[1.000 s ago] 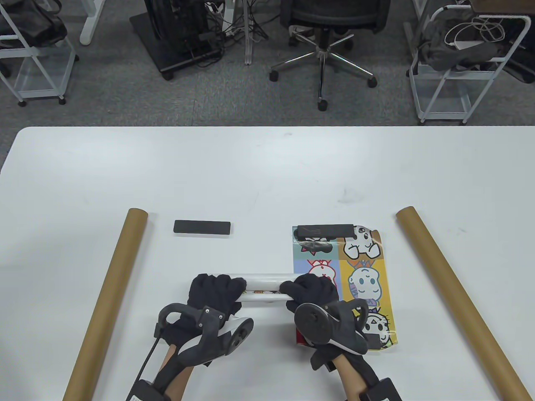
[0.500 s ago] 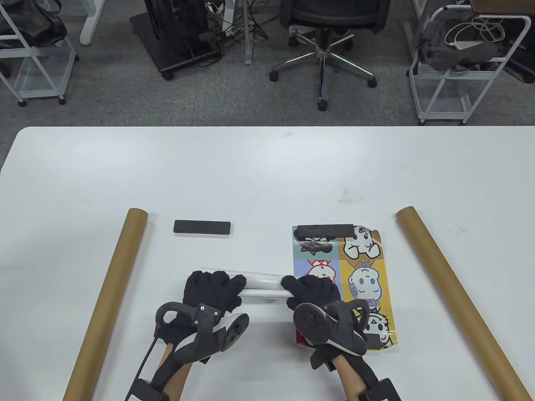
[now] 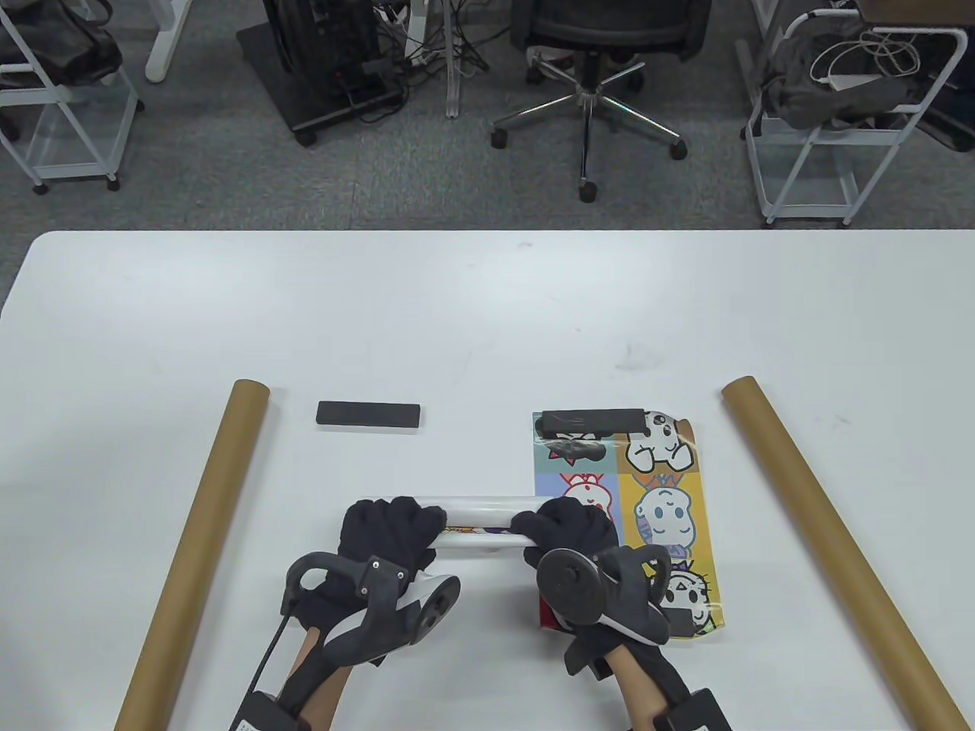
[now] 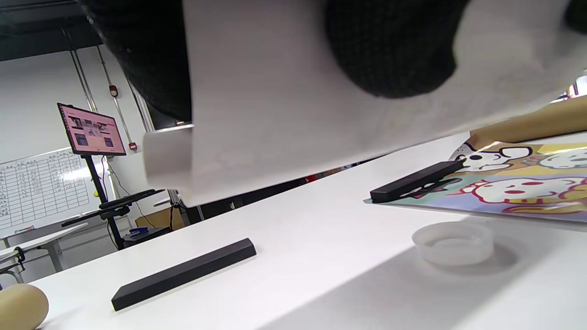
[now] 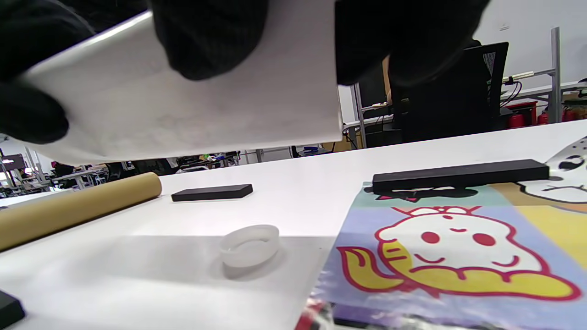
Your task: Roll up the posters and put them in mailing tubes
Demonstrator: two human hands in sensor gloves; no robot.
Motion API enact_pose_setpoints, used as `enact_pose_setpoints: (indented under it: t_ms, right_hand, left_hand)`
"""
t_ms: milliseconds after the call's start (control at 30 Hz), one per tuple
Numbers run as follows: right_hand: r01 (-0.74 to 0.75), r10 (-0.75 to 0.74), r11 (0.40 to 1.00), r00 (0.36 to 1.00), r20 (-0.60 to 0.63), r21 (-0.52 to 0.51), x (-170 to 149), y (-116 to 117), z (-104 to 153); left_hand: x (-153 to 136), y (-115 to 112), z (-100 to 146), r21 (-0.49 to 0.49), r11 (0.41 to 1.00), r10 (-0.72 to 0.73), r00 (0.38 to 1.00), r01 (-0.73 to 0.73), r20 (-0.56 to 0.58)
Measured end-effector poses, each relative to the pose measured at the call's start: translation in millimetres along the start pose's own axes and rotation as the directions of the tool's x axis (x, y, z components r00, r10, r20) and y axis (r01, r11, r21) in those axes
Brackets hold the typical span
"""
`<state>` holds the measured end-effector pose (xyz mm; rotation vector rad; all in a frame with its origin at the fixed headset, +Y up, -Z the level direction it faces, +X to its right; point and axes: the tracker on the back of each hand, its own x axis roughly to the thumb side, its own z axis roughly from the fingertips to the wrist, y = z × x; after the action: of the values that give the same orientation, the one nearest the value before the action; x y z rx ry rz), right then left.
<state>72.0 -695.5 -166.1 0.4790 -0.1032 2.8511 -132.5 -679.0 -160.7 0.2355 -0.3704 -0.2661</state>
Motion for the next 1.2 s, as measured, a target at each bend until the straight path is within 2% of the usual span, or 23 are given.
enact_pose_setpoints:
  t_ms: [200, 433, 600, 733, 1067, 1200]
  right_hand:
    - [0.018, -0.019, 1.000, 1.000, 0.018, 0.017, -0.6, 0.3, -0.5]
    - [-0.023, 0.023, 1.000, 1.000, 0.018, 0.012, 0.8, 0.8, -0.5]
    - [-0.014, 0.013, 0.999, 1.000, 0.023, 0.047, 1.0, 0.3, -0.1]
    - [-0.097, 0.096, 0.995, 0.995, 0.030, 0.016, 5.4, 1.4, -0.3]
    - [-0.102, 0.103, 0.995, 0.995, 0.000, -0.014, 3.7, 1.1, -0.2]
    - [-0.098, 0.098, 0.995, 0.995, 0.017, 0.005, 3.2, 1.2, -0.5]
  left_hand:
    - [-5.9, -0.9, 0.4, -0.008, 1.000, -0.013, 1.000, 0.013, -0.029]
    - [-5.4, -3.5, 0.7, -0.034, 0.999, 0.016, 1.000, -0.016, 0.004]
    - [-4.5, -1.0, 0.5, -0.007, 1.000, -0.010, 1.000, 0.010, 0.005]
    - [-4.1, -1.3, 0.9, -0.007, 1.000, -0.021, 1.000, 0.021, 0.010]
    - [-3.3, -0.6, -1.0, -0.020, 0.998, 0.052, 0.999, -0.052, 0.010]
    - [-3.6, -0.9, -1.0, -0.034, 0.998, 0.045, 0.999, -0.044, 0.020]
